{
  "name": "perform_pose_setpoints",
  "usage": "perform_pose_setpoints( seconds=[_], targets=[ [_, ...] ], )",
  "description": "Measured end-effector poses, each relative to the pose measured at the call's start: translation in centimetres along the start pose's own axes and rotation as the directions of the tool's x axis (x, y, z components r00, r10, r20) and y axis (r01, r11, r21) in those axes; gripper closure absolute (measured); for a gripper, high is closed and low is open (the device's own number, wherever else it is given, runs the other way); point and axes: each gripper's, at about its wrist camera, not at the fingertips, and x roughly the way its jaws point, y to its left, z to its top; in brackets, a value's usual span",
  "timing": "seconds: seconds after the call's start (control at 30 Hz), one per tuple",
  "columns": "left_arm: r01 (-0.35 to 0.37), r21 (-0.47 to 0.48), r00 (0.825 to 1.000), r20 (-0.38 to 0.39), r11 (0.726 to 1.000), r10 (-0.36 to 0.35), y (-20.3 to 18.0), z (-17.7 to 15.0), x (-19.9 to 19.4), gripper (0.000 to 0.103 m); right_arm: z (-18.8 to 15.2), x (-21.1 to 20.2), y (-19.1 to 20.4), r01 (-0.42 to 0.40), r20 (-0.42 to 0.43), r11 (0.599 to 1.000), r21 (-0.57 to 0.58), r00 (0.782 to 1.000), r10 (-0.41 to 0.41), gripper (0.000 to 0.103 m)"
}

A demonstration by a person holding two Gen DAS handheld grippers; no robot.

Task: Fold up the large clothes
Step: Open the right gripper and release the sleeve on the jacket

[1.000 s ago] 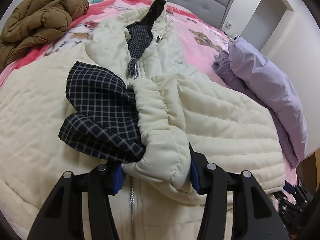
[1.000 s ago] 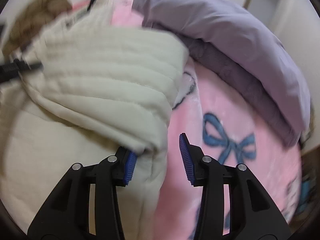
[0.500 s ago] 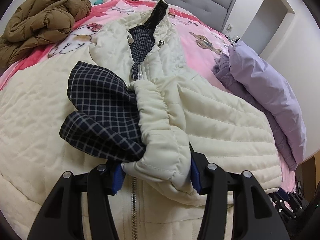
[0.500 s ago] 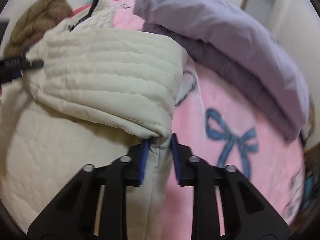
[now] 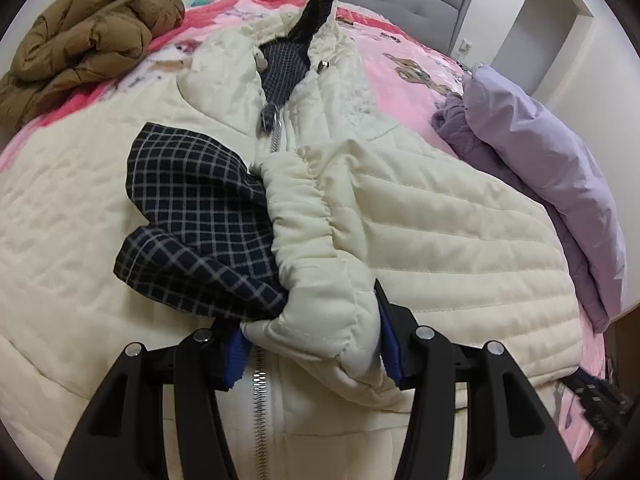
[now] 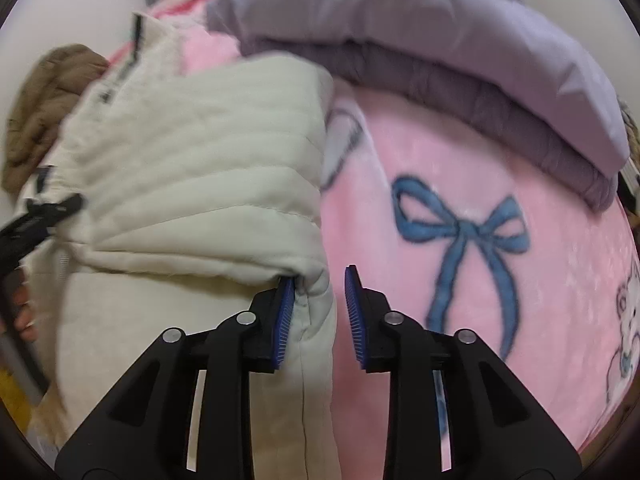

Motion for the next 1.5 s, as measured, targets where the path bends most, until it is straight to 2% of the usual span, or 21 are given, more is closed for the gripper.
perform_pose_setpoints(
  seconds=[0.1, 0.17, 0.23, 0.3, 0.37, 0.4, 0.47, 0.53, 0.6, 0.63, 0.67, 0.7, 0.73, 0.8, 0.9, 0.97, 1.03, 1.1, 1.17, 1.33, 1.5],
  targets=[
    [0.001, 0.004, 1.0, 0.013, 1.0, -0.001, 0.1, -0.3, -1.5, 0.05, 0.4, -2.9, -0.3, -0.043, 0.053, 0.999, -0.002, 0.998, 0.043, 0.062],
    [-0.005, 0.02, 1.0, 0.031, 1.0, 0.005, -0.1, -0.5, -3.0, 0.049, 1.2, -4.5, 0.1, -0.068, 0.1, 0.998, -0.014, 0.993, 0.069, 0.061],
    [-0.045, 0.045, 0.997, 0.059, 0.998, 0.043, -0.6, -0.8, -4.1, 0.04, 2.5, -4.7, 0.8, -0.078, 0.116, 0.996, -0.04, 0.99, 0.082, 0.061],
    [-0.067, 0.051, 0.994, 0.084, 0.996, 0.063, -0.8, -1.1, -5.0, 0.033, 4.2, -3.9, 2.2, -0.104, 0.126, 0.991, -0.08, 0.986, 0.114, 0.061],
    [-0.075, 0.054, 0.996, 0.058, 0.996, 0.072, -0.7, -1.2, -5.0, 0.029, 5.4, -2.3, 3.6, -0.122, 0.114, 0.986, -0.118, 0.984, 0.135, 0.061],
    [-0.101, 0.063, 0.994, 0.041, 0.993, 0.099, -0.6, -1.3, -4.8, 0.029, 5.8, -1.6, 4.3, -0.113, 0.102, 0.984, -0.134, 0.987, 0.127, 0.062],
    [-0.142, 0.08, 0.989, 0.059, 0.987, 0.138, -0.6, -1.4, -5.4, 0.029, 6.2, 0.7, 5.3, -0.083, 0.056, 0.987, -0.141, 0.994, 0.092, 0.062],
    [-0.21, 0.119, 0.972, 0.129, 0.971, 0.194, -1.2, -1.7, -6.4, 0.029, 6.0, 2.3, 5.7, -0.105, 0.017, 0.987, -0.125, 0.994, 0.108, 0.063],
    [-0.291, 0.141, 0.943, 0.207, 0.946, 0.26, -1.8, -2.1, -7.6, 0.029, 5.6, 4.0, 6.3, -0.055, -0.014, 0.989, -0.139, 0.998, 0.054, 0.064],
    [-0.337, 0.141, 0.92, 0.26, 0.931, 0.294, -2.2, -2.3, -8.4, 0.029, 5.4, 4.5, 6.4, -0.042, -0.021, 0.99, -0.138, 0.999, 0.04, 0.064],
    [-0.352, 0.139, 0.906, 0.3, 0.926, 0.299, -2.5, -2.4, -9.1, 0.029, 5.3, 4.8, 6.5, -0.037, -0.021, 0.99, -0.134, 0.999, 0.035, 0.064],
    [-0.315, 0.155, 0.913, 0.32, 0.936, 0.254, -2.9, -2.4, -9.5, 0.028, 5.3, 4.9, 6.6, -0.033, -0.021, 0.99, -0.134, 0.999, 0.031, 0.063],
    [-0.272, 0.178, 0.927, 0.311, 0.946, 0.208, -3.2, -2.2, -9.4, 0.026, 5.3, 4.9, 6.7, -0.027, -0.02, 0.99, -0.138, 0.999, 0.025, 0.063],
    [-0.172, 0.251, 0.966, 0.234, 0.953, 0.113, -4.2, -1.5, -7.7, 0.026, 5.5, 4.3, 7.1, -0.024, -0.004, 0.989, -0.147, 1.0, 0.023, 0.06],
    [-0.147, 0.268, 0.976, 0.196, 0.952, 0.095, -4.7, -0.8, -5.3, 0.026, 5.8, 2.4, 7.1, -0.084, 0.079, 0.985, -0.149, 0.992, 0.097, 0.054],
    [-0.126, 0.259, 0.986, 0.142, 0.958, 0.091, -4.3, -0.4, -3.5, 0.026, 5.9, 2.2, 7.3, -0.084, 0.086, 0.983, -0.164, 0.991, 0.099, 0.05],
    [-0.127, 0.252, 0.991, 0.071, 0.959, 0.113, -3.6, -0.2, -1.4, 0.026, 6.0, 3.5, 7.5, -0.027, 0.031, 0.983, -0.181, 0.999, 0.033, 0.049],
    [-0.113, 0.245, 0.994, 0.035, 0.963, 0.108, -2.9, -0.2, -0.1, 0.026, 5.8, 4.6, 7.3, -0.019, -0.004, 0.982, -0.187, 1.0, 0.018, 0.053],
    [-0.11, 0.268, 0.994, 0.034, 0.957, 0.104, -2.7, -0.6, 0.4, 0.026, 5.6, 5.4, 7.2, -0.014, -0.015, 0.981, -0.191, 1.0, 0.011, 0.055],
    [-0.141, 0.359, 0.99, 0.053, 0.923, 0.13, -3.2, -1.7, 0.9, 0.025, 5.8, 8.1, 7.9, 0.038, -0.08, 0.971, -0.234, 0.995, -0.058, 0.056],
    [-0.167, 0.373, 0.986, 0.056, 0.913, 0.158, -3.8, -1.8, 0.8, 0.024, 6.3, 8.8, 8.3, 0.069, -0.113, 0.972, -0.225, 0.989, -0.097, 0.055]
  ],
)
